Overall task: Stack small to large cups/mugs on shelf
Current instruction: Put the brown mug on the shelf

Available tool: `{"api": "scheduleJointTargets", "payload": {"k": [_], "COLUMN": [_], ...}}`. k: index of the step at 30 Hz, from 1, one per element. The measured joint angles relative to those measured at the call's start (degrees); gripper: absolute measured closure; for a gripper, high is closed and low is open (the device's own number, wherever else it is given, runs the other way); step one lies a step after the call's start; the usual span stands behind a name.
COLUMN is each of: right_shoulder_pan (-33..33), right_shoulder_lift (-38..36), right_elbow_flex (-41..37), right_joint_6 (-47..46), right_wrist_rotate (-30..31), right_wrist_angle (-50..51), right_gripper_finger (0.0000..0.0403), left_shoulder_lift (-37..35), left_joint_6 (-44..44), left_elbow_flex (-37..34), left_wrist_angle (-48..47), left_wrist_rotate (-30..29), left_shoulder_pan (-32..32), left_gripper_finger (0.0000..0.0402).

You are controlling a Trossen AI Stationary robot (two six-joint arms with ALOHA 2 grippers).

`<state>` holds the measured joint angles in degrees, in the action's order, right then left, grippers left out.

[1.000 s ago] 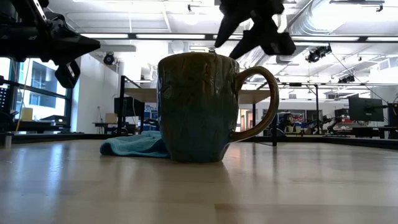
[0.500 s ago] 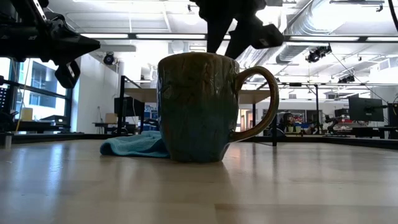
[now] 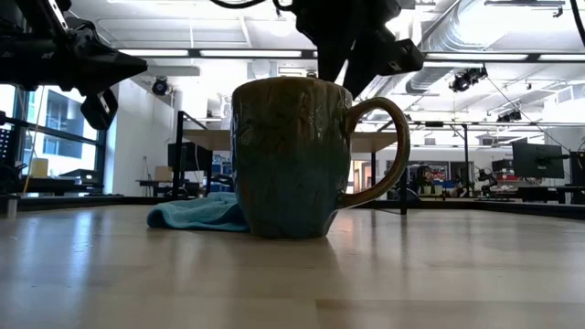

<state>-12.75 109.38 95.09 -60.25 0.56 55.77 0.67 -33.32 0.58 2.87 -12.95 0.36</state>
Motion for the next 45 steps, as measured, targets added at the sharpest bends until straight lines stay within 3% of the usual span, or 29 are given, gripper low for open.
{"api": "scheduleJointTargets", "payload": {"k": [13, 21, 45], "right_shoulder_pan": [1.14, 2.29, 2.62], "right_shoulder_lift": [0.03, 1.5, 1.86], "right_elbow_flex": [0.0, 0.0, -0.02], "right_joint_6": [6.31, 11.16, 12.31], "right_wrist_rotate": [0.9, -3.15, -2.53], "right_wrist_angle": [-0.47, -3.55, -0.6], "right_gripper_finger": [0.0275, 0.0275, 0.0275], "left_shoulder_lift": [0.0, 0.0, 0.0], "left_joint_6": [-1.08, -1.49, -1.75], "left_elbow_flex": [0.0, 0.0, 0.0], "left_wrist_angle": [-0.01, -0.02, -0.02], "left_wrist_rotate": [0.1, 0.11, 0.09], "left_shoulder_pan": [0.0, 0.0, -0.02], "left_gripper_finger": [0.0401, 0.0401, 0.0401]}}
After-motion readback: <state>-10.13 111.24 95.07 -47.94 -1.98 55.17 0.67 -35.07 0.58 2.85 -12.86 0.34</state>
